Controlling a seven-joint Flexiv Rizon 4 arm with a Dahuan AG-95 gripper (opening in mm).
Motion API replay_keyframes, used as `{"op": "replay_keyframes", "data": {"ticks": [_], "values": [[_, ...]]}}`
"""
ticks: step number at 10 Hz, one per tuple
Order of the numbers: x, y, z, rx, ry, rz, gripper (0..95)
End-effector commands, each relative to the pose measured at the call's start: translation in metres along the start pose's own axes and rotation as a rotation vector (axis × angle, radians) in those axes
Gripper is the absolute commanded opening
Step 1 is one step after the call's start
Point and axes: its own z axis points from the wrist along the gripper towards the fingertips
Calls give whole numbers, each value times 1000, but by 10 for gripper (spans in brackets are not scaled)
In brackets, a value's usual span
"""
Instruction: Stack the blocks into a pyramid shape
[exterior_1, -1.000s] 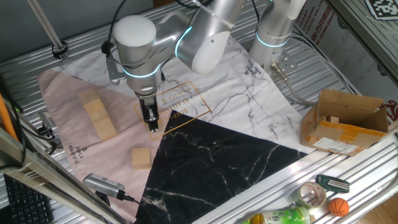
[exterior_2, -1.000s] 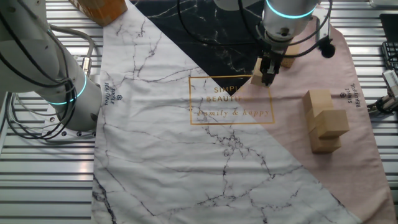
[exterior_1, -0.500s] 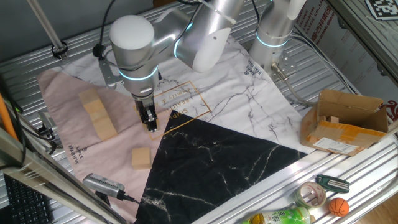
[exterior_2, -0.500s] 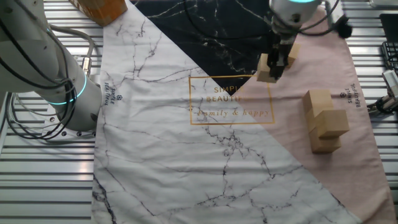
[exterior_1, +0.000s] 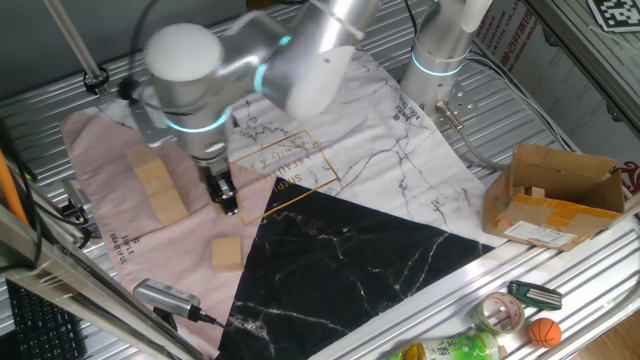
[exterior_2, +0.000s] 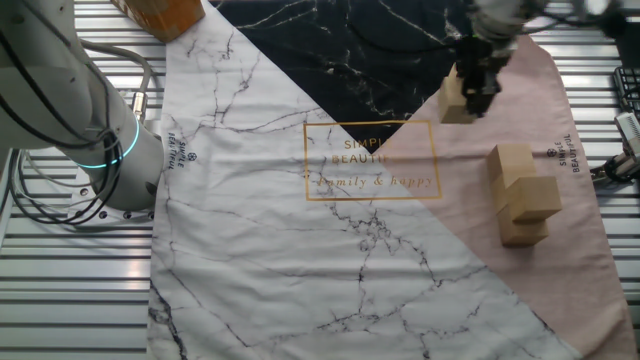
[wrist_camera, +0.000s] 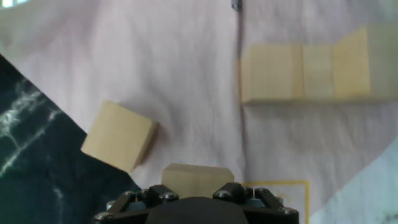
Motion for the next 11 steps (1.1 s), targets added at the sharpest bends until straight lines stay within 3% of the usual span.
{"op": "replay_keyframes", "data": {"ticks": [1,4,8,11], "values": [[-11,-7,-9,-7,-1,-87,0],[-29,-5,-11,-4,1,-191,0],[-57,-6,-12,-21,-6,-562,0],[-61,-4,-14,-41,-14,-785,0]]}}
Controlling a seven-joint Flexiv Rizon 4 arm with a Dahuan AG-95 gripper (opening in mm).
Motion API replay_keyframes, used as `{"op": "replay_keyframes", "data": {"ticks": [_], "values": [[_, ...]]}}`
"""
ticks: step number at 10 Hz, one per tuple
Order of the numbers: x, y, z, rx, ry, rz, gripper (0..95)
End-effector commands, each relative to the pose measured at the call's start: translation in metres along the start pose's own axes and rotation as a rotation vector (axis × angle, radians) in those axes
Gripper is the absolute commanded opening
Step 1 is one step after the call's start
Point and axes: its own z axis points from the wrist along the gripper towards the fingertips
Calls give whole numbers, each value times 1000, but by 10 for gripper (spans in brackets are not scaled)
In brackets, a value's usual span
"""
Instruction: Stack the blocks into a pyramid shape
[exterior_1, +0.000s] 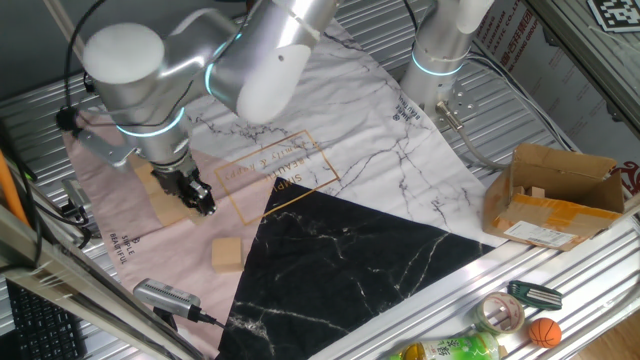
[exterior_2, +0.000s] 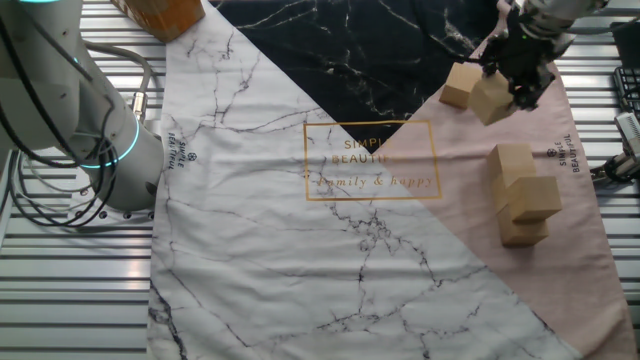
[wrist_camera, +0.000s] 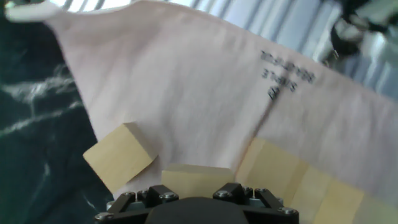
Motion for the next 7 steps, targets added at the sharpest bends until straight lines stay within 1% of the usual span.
{"op": "replay_keyframes", "data": {"ticks": [1,2,3,5,6,7], "values": [[-9,-4,0,-22,-18,-364,0],[-8,-5,1,-28,-17,-493,0],[-8,-6,2,-43,-18,-573,0],[-8,-7,4,-57,-11,-668,0],[-8,-7,5,-60,-11,-740,0],[-8,-7,5,-62,-8,-791,0]]}}
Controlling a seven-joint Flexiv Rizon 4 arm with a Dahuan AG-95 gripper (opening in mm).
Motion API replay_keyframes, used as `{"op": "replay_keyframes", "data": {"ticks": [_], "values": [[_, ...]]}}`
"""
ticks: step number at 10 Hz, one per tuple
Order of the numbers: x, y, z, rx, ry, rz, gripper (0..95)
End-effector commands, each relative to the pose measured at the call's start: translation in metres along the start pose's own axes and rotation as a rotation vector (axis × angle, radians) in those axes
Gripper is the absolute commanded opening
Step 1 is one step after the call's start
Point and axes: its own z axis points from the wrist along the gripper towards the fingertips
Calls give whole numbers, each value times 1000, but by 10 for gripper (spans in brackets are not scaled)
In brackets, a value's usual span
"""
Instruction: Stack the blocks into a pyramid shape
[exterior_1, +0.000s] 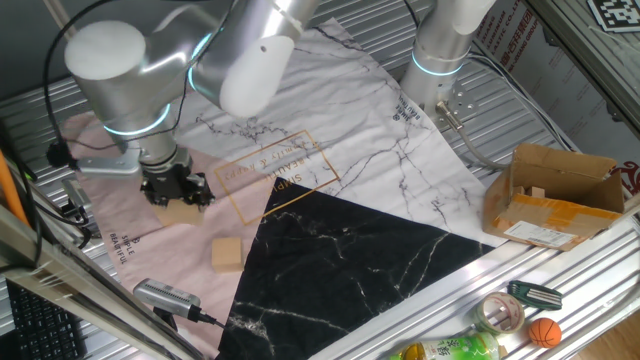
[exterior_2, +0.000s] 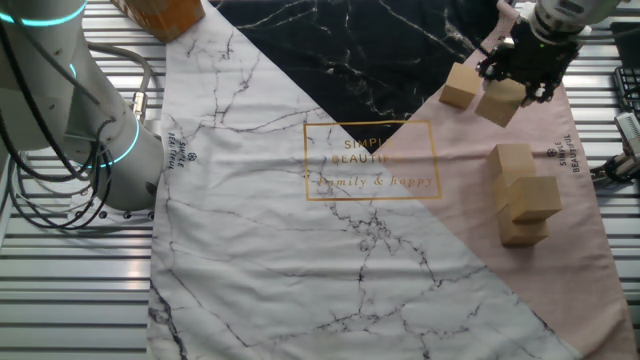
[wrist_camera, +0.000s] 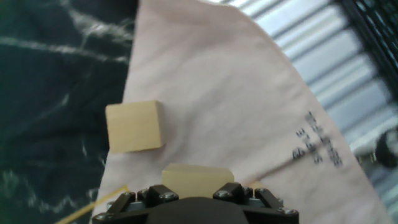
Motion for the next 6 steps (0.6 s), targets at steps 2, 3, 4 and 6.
{"op": "replay_keyframes", "data": {"ticks": [2,3,4,6], "values": [[1,-2,3,-28,7,-334,0],[5,-5,4,-40,15,-362,0],[9,-8,5,-47,18,-375,0],[17,-12,3,-55,36,-382,0]]}}
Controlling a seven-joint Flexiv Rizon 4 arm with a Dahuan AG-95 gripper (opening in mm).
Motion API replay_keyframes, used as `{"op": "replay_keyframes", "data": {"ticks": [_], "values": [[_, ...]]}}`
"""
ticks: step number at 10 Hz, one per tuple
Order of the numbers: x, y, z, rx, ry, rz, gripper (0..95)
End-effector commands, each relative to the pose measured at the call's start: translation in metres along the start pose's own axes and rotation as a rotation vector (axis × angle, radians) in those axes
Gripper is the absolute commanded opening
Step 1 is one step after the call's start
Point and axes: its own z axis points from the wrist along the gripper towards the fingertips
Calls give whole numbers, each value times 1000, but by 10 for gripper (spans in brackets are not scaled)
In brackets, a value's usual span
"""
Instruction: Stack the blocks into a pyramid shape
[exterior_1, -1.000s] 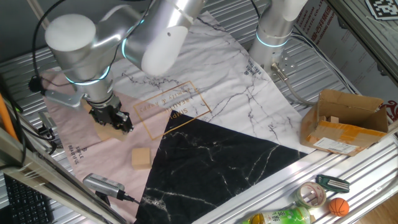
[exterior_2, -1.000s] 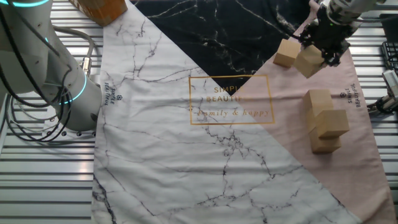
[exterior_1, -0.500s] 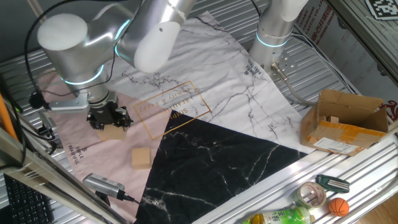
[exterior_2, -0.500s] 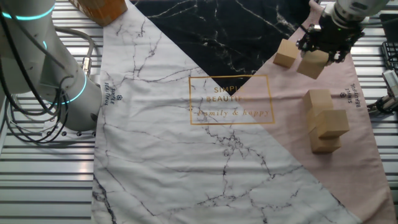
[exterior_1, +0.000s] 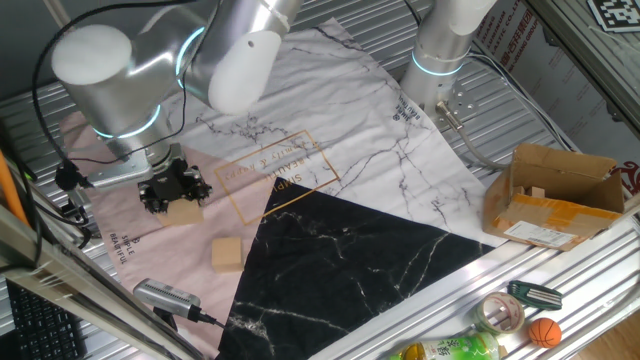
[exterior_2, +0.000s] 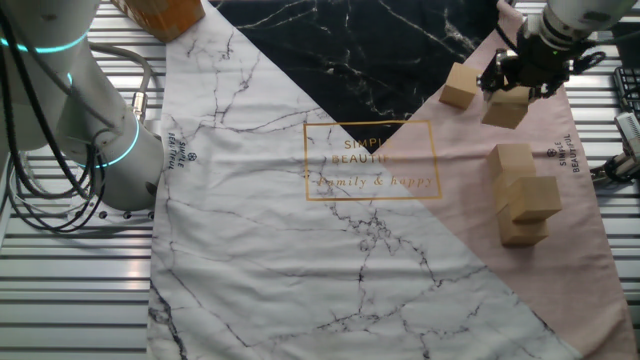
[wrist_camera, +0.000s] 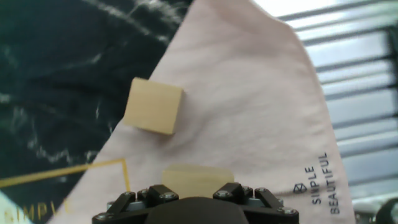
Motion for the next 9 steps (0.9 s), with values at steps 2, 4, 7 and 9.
{"op": "replay_keyframes", "data": {"ticks": [2,4,7,9], "values": [[15,-3,-3,-20,33,-46,0],[21,-4,-5,-18,53,-33,0],[28,-5,-5,-10,58,-50,0],[32,-6,-3,-1,51,-85,0]]}}
